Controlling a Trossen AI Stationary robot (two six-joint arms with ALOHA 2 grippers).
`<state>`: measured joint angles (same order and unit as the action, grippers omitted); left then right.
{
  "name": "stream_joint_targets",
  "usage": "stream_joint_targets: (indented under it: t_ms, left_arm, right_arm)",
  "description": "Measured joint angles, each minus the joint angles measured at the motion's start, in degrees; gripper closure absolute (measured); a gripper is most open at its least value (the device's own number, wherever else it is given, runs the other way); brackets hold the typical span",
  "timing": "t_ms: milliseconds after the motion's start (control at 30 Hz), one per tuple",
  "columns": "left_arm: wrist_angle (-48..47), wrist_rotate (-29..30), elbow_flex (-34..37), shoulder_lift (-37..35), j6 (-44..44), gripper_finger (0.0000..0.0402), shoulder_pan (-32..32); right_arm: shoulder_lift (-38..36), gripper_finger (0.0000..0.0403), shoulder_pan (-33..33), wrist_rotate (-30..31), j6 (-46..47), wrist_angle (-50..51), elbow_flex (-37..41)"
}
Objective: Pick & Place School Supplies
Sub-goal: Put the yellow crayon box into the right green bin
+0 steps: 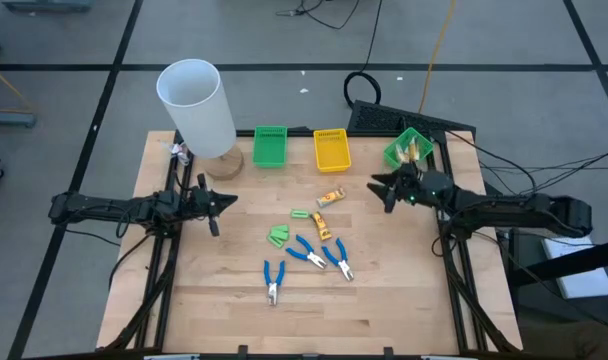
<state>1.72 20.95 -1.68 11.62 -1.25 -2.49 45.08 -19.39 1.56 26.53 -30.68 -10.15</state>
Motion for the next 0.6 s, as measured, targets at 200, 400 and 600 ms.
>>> stream_joint_targets:
  t_ms: [200, 400, 600]
  left_arm:
    - [0.00, -0.02, 0.01, 0.00, 0.02, 0.0380, 0.01]
    - [0.00, -0.01, -0.01, 0.00, 0.00, 0.0380, 0.00]
    - [0.00, 0.00, 0.00, 0.00, 0.02, 0.0380, 0.01]
  right_arm:
    - [2.05, 0.0191, 8.37, 0.02, -1.48, -5.79, 0.00]
    - [6.02, 0.0191, 14.59, -0.15, -6.60, -11.74, 0.00]
    - [9.27, 0.0191, 18.25, -0.15, -11.00, -12.97, 0.00]
